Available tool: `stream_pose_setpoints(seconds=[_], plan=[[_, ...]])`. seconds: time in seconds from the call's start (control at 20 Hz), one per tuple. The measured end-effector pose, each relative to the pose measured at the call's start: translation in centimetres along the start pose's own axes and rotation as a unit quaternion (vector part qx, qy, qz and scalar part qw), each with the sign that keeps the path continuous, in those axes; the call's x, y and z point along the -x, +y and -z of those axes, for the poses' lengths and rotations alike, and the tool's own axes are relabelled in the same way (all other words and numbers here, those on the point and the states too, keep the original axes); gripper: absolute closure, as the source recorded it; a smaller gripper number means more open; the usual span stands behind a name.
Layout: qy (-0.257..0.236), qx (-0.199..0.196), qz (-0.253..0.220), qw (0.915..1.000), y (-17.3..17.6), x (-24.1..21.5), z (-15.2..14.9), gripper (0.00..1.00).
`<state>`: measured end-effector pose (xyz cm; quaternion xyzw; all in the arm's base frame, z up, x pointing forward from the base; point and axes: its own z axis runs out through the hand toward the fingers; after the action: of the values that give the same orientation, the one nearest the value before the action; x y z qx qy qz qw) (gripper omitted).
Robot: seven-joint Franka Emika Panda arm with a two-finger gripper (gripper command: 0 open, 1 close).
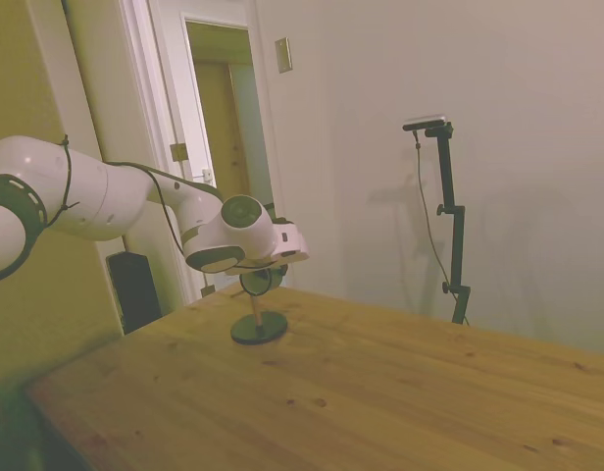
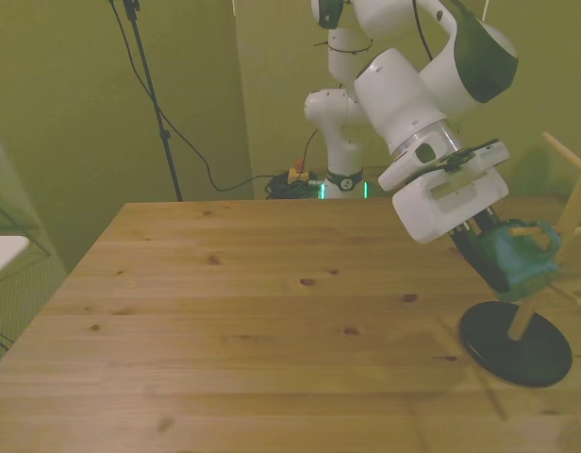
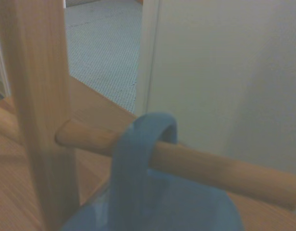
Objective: Unload the mug
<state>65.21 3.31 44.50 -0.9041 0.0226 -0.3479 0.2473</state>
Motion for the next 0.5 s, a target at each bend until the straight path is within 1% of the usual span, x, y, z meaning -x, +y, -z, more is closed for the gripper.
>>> stream_pose_setpoints(seconds=[0.2, 0.5], plan=[[0.013, -0.012, 0.006, 0.9998, 0.11, -0.25, 0.09, 1.00], [0.019, -0.017, 0.008, 0.9996, 0.18, -0.26, 0.11, 1.00]])
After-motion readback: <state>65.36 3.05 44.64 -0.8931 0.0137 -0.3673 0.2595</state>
